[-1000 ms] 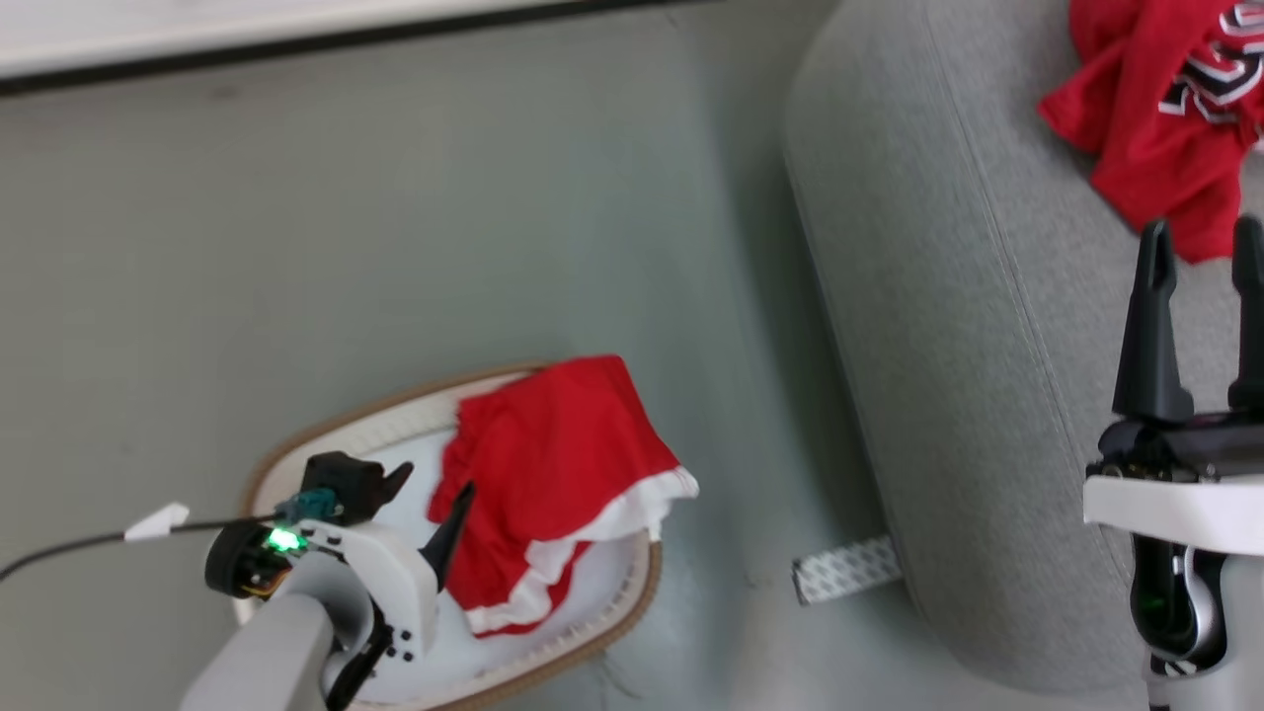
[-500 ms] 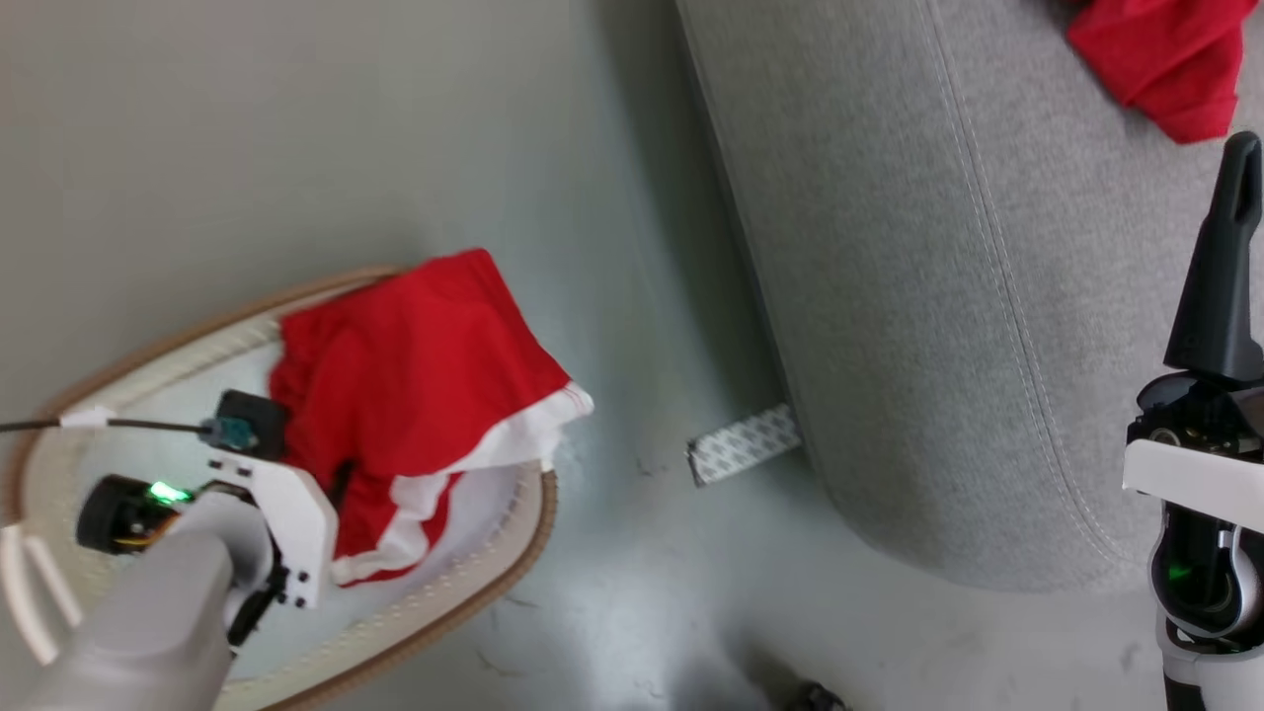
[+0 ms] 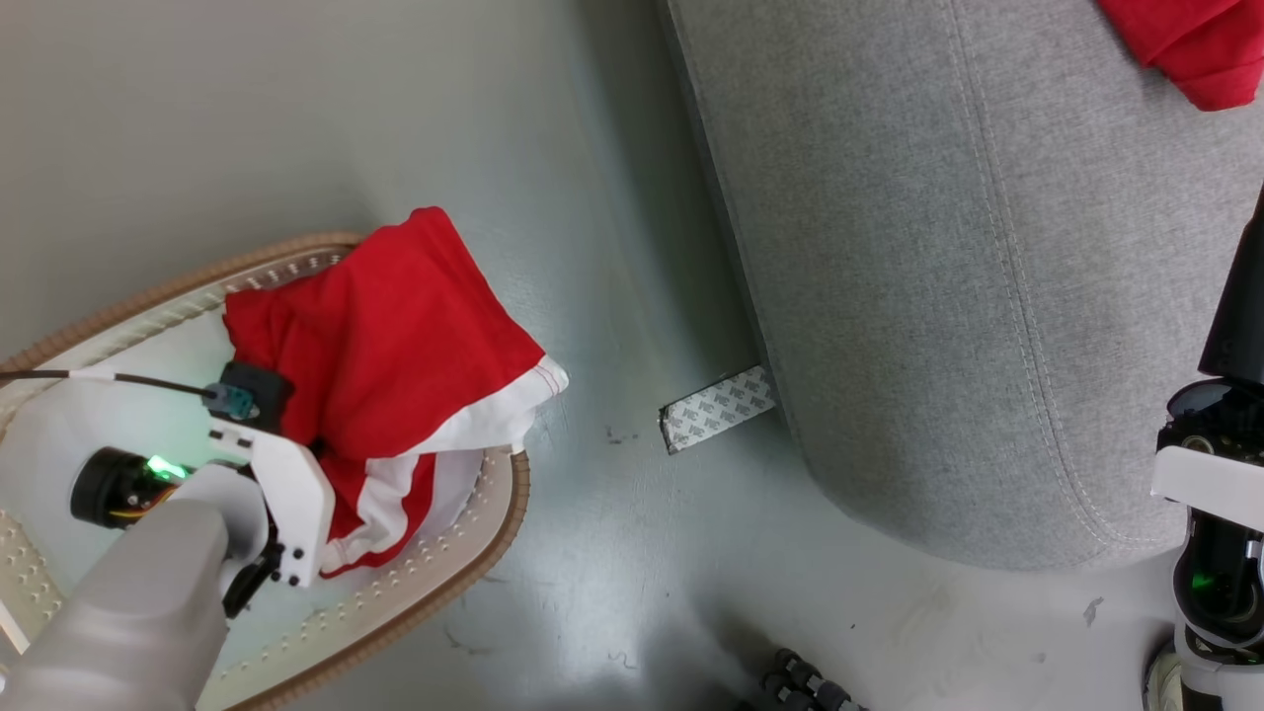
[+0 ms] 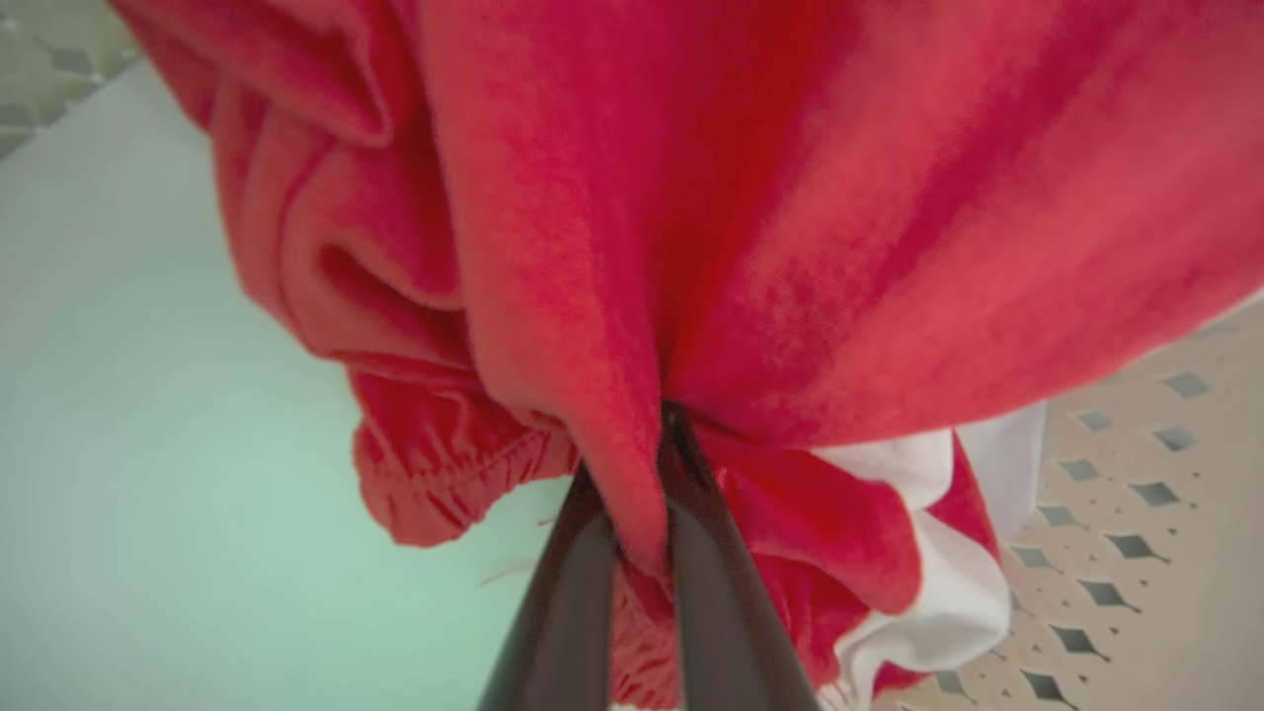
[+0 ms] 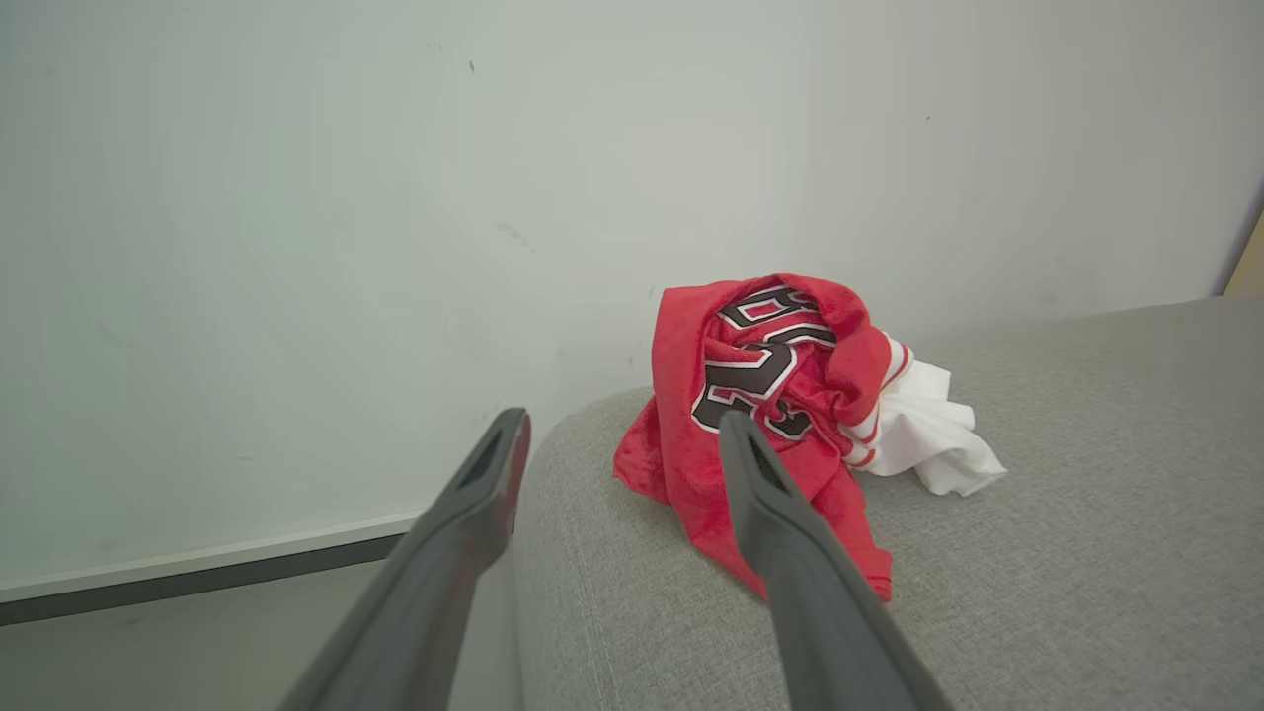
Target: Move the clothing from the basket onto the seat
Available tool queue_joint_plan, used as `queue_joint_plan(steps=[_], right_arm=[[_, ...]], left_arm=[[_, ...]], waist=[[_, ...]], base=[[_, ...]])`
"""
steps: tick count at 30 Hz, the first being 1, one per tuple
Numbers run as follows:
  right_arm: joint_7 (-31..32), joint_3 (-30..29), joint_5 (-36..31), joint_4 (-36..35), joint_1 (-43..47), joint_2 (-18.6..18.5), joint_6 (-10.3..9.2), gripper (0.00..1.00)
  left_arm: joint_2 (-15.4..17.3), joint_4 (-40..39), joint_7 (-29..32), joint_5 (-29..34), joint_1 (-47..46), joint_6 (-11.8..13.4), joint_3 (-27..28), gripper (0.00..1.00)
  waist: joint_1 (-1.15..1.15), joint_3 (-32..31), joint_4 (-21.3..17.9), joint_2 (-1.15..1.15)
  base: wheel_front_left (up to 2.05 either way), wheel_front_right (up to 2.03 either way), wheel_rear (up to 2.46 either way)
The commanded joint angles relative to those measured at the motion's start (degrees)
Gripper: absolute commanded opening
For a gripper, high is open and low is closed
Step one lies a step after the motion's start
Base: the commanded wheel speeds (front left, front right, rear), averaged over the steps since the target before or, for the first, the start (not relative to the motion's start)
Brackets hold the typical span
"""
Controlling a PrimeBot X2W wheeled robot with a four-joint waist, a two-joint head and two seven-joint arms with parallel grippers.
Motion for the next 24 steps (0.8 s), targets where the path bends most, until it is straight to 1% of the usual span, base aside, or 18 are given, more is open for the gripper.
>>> queue_joint_plan(steps=[1,9,11,12,13,19,24], right_arm=[[0.0,-0.14,0.4,0.24,0.22,0.0,-0.13,1.0],[0.0,1.13,0.19,1.47,-1.31,-0.01,-0.13,1.0],[0.0,0.97,-0.81,1.96,-1.6,-0.02,-0.13,1.0],[0.0,0.79,-1.44,2.08,-1.76,-0.02,-0.13,1.0],[0.0,0.25,-3.8,2.54,-1.8,0.01,-0.13,1.0],[0.0,-0.01,-8.74,4.02,-0.6,-0.06,-0.13,1.0],[0.0,-0.38,-11.18,6.1,1.15,-0.09,-0.13,1.0]], left_arm=[[0.26,0.39,-0.41,-0.66,-0.47,0.1,-0.47,0.0],[1.15,1.71,-3.86,-4.24,0.34,0.1,-2.33,0.0],[0.17,1.54,-5.38,-5.01,1.08,0.1,-2.8,0.0],[-0.71,1.33,-5.97,-5.48,1.41,0.09,-3.02,0.0],[-2.6,0.88,-8.29,-6.96,2.17,0.09,-3.71,0.0],[-7.1,-1.39,-12.81,-8.69,3.66,0.09,-6.74,0.0],[-9.89,-3.56,-16.15,-10.08,5.2,0.09,-9.04,0.0]], waist=[[-0.01,-0.16,-0.04,0.0],[-0.01,-2.58,-0.72,0.0],[-0.01,-4.48,0.1,0.0],[-0.01,-5.53,0.71,0.0],[-0.01,-9.2,3.05,0.0],[-0.01,-17.3,8.83,0.0],[-0.01,-24.83,13.57,0.0]], base=[[0.0,0.0,0.0],[0.0,0.0,0.0],[0.0,0.0,0.0],[0.0,0.0,0.0],[0.0,0.0,0.0],[0.0,0.0,0.0],[0.0,0.0,0.0]])
